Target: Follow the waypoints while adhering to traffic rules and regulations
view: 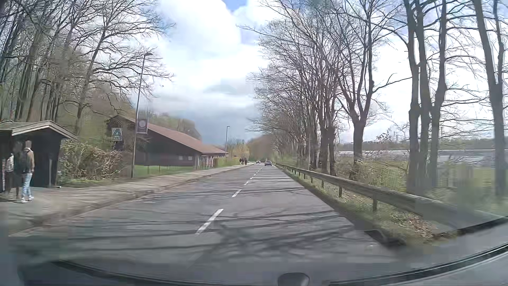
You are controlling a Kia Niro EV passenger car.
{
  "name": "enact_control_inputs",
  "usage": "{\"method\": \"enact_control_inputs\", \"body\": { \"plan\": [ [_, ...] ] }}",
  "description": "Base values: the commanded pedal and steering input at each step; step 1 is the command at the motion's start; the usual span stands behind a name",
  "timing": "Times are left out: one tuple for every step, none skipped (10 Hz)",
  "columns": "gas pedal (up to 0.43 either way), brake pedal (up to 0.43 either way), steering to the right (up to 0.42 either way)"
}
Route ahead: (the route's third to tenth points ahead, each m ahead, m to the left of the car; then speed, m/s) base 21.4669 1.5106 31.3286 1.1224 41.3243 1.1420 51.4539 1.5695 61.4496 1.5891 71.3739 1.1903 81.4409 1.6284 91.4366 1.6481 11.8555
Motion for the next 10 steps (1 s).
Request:
{"method": "enact_control_inputs", "body": {
  "plan": [
    [0.087, 0.0, 0.003],
    [0.087, 0.0, 0.002],
    [0.087, 0.0, 0.002],
    [0.098, 0.0, 0.001],
    [0.098, 0.0, 0.001],
    [0.098, 0.0, 0.001],
    [0.11, 0.006, 0.001],
    [0.11, 0.0, 0.001],
    [0.11, 0.0, 0.001],
    [0.11, 0.0, 0.001]
  ]
}}
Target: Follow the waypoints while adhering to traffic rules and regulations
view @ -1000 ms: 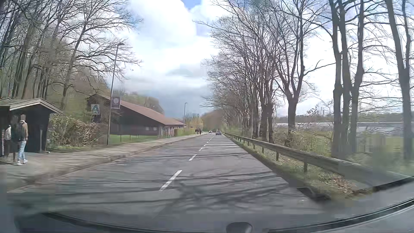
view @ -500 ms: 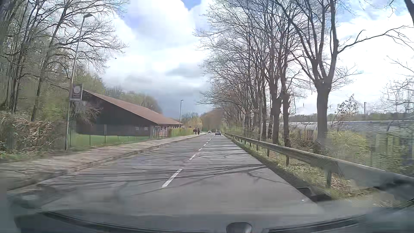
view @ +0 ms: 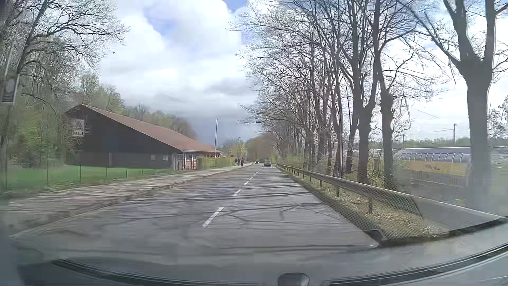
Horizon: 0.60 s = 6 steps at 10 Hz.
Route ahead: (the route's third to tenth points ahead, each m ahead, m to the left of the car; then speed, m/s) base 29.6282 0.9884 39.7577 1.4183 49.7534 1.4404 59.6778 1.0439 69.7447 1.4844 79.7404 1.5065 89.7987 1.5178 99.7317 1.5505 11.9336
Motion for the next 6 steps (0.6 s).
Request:
{"method": "enact_control_inputs", "body": {
  "plan": [
    [0.11, 0.0, 0.001],
    [0.098, 0.0, 0.001],
    [0.098, 0.0, 0.001],
    [0.098, 0.0, 0.001],
    [0.098, 0.006, 0.001],
    [0.087, 0.0, 0.001]
  ]
}}
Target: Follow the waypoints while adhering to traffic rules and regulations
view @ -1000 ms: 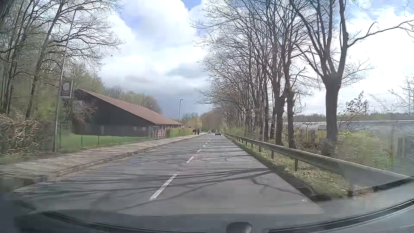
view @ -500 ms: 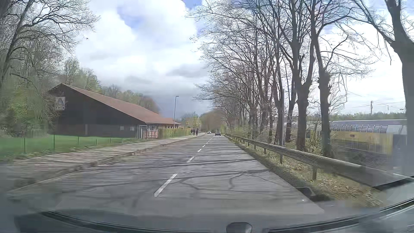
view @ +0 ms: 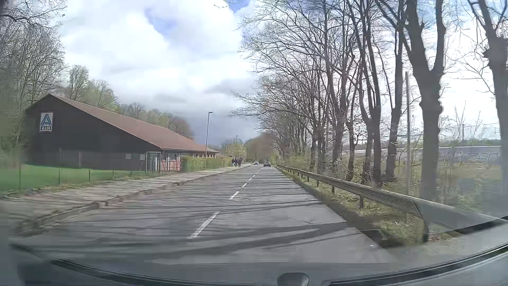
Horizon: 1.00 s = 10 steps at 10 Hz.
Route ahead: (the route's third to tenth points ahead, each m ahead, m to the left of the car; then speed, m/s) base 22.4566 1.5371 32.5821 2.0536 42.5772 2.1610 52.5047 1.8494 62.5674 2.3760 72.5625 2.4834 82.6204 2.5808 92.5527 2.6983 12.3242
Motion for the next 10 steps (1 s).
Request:
{"method": "enact_control_inputs", "body": {
  "plan": [
    [0.087, 0.0, 0.001],
    [0.079, 0.0, 0.001],
    [0.079, 0.0, 0.001],
    [0.067, 0.0, 0.001],
    [0.067, 0.0, 0.001],
    [0.059, 0.0, 0.001],
    [0.047, 0.0, 0.001],
    [0.047, 0.006, 0.001],
    [0.039, 0.0, 0.001],
    [0.039, 0.0, 0.0]
  ]
}}
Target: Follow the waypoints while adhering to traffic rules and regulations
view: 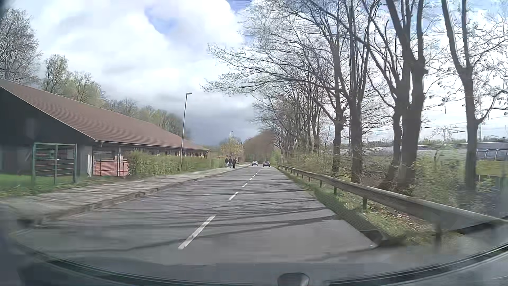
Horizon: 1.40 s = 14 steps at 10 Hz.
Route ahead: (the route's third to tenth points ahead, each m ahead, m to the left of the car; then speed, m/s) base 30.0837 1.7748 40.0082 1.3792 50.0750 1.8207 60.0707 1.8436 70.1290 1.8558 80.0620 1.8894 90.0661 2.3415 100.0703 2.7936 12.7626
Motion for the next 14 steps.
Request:
{"method": "enact_control_inputs", "body": {
  "plan": [
    [0.02, 0.0, 0.0],
    [0.02, 0.0, -0.001],
    [0.008, 0.0, -0.001],
    [0.008, 0.0, -0.001],
    [0.008, 0.0, 0.0],
    [0.008, 0.006, 0.001],
    [0.008, 0.006, 0.001],
    [0.008, 0.0, 0.001],
    [0.008, 0.0, 0.001],
    [0.008, 0.0, 0.001],
    [0.008, 0.0, 0.001],
    [0.008, 0.0, 0.001],
    [0.02, 0.0, 0.001],
    [0.028, 0.0, 0.001]
  ]
}}
